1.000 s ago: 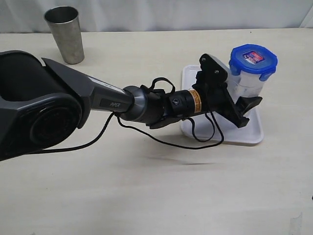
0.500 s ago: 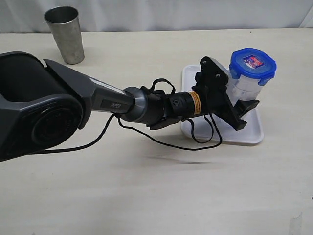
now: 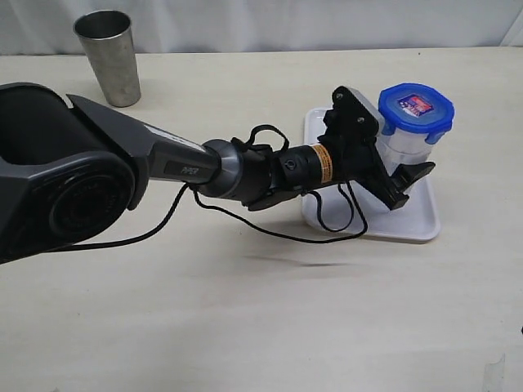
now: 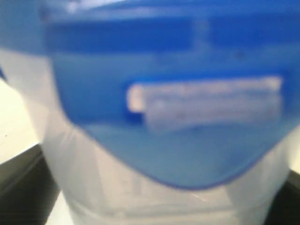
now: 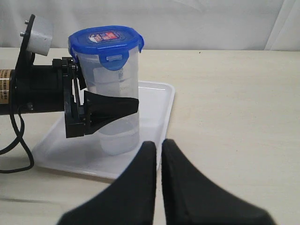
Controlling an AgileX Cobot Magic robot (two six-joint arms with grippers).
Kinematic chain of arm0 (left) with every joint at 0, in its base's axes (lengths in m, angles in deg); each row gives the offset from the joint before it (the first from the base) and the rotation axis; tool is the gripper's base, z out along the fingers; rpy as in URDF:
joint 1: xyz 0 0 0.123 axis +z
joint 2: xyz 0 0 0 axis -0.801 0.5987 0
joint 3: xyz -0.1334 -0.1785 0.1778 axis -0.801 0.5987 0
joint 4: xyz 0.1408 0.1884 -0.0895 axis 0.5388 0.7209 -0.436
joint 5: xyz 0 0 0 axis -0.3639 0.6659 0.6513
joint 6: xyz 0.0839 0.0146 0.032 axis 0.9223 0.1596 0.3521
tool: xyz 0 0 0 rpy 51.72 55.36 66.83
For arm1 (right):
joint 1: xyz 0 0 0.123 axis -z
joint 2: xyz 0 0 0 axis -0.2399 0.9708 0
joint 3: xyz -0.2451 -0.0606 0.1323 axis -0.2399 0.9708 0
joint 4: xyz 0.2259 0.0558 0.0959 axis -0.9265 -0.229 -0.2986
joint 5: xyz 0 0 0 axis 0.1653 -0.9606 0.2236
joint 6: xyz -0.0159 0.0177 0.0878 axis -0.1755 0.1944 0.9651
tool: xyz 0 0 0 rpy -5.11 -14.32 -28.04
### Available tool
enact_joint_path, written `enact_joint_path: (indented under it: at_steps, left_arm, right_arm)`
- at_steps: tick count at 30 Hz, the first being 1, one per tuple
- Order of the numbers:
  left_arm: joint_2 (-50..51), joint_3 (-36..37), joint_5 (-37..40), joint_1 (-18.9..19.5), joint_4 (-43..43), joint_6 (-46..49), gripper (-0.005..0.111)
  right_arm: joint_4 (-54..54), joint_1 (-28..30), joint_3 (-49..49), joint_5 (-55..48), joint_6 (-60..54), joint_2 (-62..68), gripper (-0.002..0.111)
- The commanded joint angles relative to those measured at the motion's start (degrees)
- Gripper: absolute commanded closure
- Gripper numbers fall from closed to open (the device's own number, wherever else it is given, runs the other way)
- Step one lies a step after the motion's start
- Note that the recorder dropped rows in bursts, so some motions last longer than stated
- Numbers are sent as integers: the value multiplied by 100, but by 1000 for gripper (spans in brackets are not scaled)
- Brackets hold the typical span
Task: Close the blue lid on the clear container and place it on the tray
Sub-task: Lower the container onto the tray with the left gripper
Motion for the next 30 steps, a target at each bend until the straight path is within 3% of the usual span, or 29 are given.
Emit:
enact_joint_path:
  at_steps: [1, 12, 18, 25, 30]
  left_arm:
    - [-66, -11, -30, 53, -15, 28, 23]
    - [-66, -11, -30, 65, 65, 15, 22]
    - [-66, -11, 183, 65, 65, 15, 2]
    - [-95, -11, 274, 65, 129, -23, 2]
    - [-253, -11, 933, 65, 129, -23, 2]
  right_arm:
    - [-4, 41, 21, -2, 19, -30, 104]
    - [-4, 41, 21, -2, 19, -30, 104]
    - [-4, 41, 21, -2, 19, -30, 104]
    - [-4, 41, 21, -2, 19, -30, 104]
    - [-4, 41, 21, -2, 19, -30, 104]
